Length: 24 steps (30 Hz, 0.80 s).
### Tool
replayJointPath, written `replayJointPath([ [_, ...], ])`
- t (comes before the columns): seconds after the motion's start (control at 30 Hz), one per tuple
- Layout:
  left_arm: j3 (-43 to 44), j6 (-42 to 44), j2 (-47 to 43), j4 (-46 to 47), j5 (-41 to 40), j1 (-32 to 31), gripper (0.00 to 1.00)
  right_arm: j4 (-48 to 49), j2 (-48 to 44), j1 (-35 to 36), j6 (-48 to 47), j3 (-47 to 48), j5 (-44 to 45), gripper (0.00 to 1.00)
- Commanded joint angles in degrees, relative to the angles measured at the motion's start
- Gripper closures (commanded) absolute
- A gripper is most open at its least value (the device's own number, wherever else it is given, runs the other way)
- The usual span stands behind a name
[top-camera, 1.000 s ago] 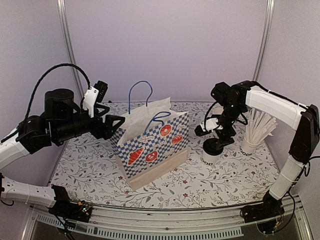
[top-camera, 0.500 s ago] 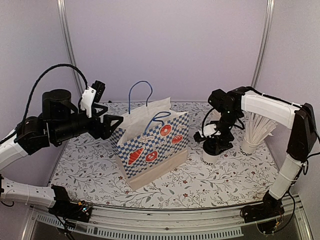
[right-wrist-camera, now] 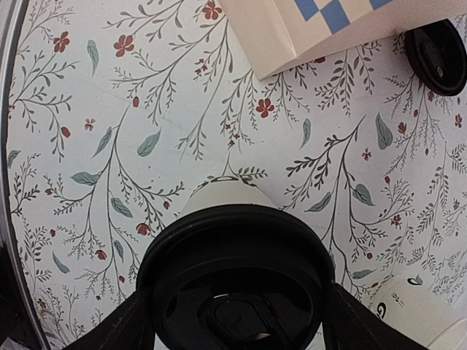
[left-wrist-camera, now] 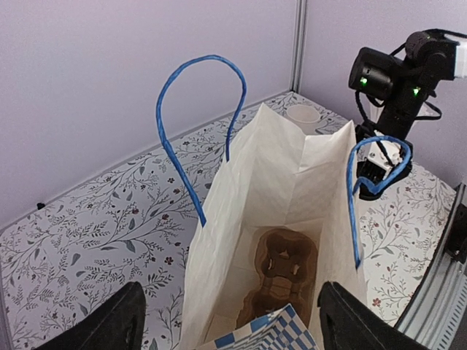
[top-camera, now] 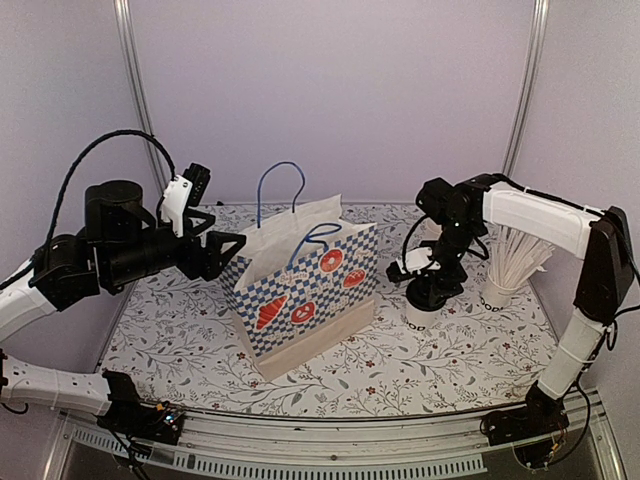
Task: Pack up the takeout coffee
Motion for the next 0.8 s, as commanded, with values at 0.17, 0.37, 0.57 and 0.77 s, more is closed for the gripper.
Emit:
replayJointPath([
  [0.17,-0.5,-0.3,-0.5,0.9,0.3,1.0,0.16,1.9,-0.3,0.8,1.3,-5.0,2.5,0.24],
  [0.37,0.2,-0.2,-0.6,0.6,0.2,1.1,0.16,-1.0,-0.4,0.8,2.8,-2.4,2.2,0.36],
  [0.57,3.6,0.2,0.3,-1.3,-0.2,1.2,0.16,-5.8,-2.8,0.8,5.9,3.7,-1.5,0.39],
  [0.77,10.2,-1.6,3.2,-8.1,-2.0,1.5,0.14,-7.7,-8.3,0.8,9.1,9.6,-2.4,0.41],
])
